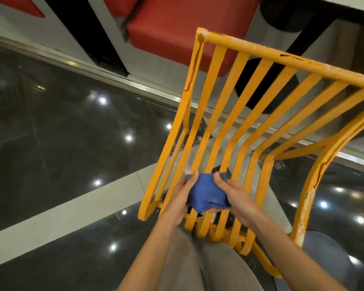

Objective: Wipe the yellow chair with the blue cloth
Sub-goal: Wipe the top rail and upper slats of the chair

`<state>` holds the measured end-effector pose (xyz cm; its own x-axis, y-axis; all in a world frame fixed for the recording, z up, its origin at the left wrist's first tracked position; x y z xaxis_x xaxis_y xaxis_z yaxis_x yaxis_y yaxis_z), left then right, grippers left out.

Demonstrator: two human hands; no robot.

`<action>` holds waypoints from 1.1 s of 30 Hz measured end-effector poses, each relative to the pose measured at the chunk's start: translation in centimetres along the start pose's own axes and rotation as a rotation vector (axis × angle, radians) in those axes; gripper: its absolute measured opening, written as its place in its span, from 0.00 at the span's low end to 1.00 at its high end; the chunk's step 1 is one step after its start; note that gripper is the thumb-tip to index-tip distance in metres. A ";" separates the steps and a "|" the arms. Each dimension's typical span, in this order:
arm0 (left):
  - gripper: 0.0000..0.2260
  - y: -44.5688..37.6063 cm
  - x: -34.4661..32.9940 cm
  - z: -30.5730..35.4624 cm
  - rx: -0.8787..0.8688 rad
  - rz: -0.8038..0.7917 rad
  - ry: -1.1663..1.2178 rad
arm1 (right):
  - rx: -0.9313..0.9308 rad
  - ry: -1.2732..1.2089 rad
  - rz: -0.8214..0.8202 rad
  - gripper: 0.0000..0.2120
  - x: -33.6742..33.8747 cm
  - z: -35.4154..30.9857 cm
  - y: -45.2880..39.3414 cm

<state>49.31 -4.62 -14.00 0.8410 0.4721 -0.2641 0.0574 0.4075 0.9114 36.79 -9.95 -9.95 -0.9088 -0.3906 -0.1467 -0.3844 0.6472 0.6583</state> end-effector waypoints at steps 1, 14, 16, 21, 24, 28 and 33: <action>0.39 0.1 -0.5 0.4 0.022 -0.054 0.044 | 0.022 0.005 -0.038 0.18 -0.5 -0.6 0.1; 0.15 -1.0 -0.2 6.4 -0.206 0.111 0.433 | 0.675 0.833 0.422 0.15 3.1 -13.9 -3.0; 0.08 -0.9 1.1 8.0 -0.274 0.317 0.438 | 0.719 0.854 0.518 0.15 4.3 -15.9 -4.7; 0.11 -2.2 1.0 14.6 -0.494 0.410 0.443 | 0.916 0.931 0.776 0.19 5.4 -22.9 -8.1; 0.21 -2.2 -1.3 18.5 -0.723 0.429 0.206 | 0.980 1.037 0.851 0.22 5.1 -25.4 -9.6; 0.32 -6.4 -4.3 19.5 -0.833 0.423 -0.157 | 0.910 1.352 0.828 0.30 4.0 -24.8 -12.3; 0.33 -10.8 -6.9 19.3 -0.842 0.560 -0.540 | 0.834 1.430 0.890 0.30 6.2 -25.3 -13.9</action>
<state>53.28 -27.37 -15.94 0.7681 0.4381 0.4671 -0.6049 0.7358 0.3046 40.62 -37.90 -1.33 -0.2262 0.3001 0.9267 -0.3079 0.8805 -0.3603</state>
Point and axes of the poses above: each hand's wrist, its own y-axis away from the middle knuckle, its own x-axis out of the back of the hand, z = x × y, the point moved 7 cm from there along -y, towards the middle knuckle, and after that the axes turned 12 degrees about x, right-handed, at the moved point
